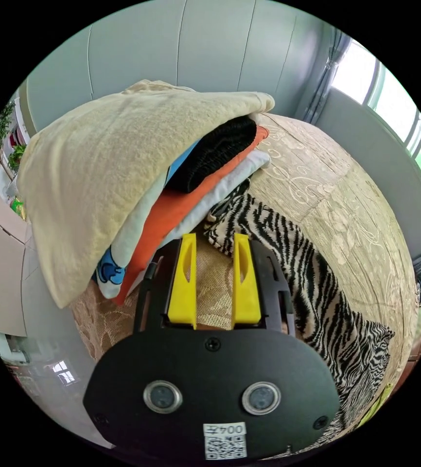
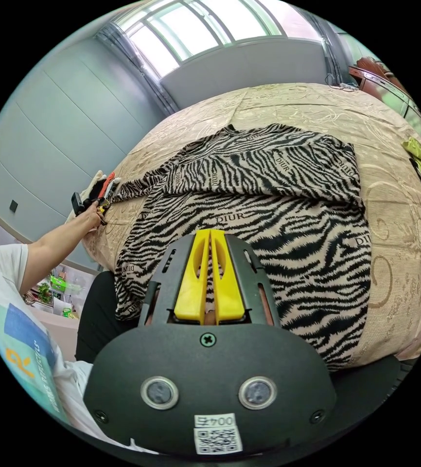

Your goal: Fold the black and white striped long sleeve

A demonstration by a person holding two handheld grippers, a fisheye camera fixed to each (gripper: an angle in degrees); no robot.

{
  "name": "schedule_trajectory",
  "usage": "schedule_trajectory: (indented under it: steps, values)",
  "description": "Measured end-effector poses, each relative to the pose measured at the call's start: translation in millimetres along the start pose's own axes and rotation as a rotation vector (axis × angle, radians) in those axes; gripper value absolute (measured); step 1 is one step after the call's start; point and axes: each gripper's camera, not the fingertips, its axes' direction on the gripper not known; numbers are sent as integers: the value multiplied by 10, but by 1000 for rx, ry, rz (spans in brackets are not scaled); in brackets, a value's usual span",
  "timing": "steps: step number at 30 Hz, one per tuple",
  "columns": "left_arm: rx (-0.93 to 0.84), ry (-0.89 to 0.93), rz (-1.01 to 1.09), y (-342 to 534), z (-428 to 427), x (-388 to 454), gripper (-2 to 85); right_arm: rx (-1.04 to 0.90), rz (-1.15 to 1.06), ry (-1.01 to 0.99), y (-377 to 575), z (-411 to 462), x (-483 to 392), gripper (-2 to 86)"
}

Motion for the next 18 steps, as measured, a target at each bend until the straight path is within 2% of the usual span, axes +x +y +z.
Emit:
schedule_trajectory:
  steps: [9,12,18]
  values:
    - [-51,1,29,35,-6,156,36,-1,35,-18,-5,-26,264,-7]
    - [43,85,74,117,-358,226,23,18,60,-37,12,-88,369,-7]
    - [177,373,344,324,-1571,889,16,52,86,-71,47,-211,539,-7]
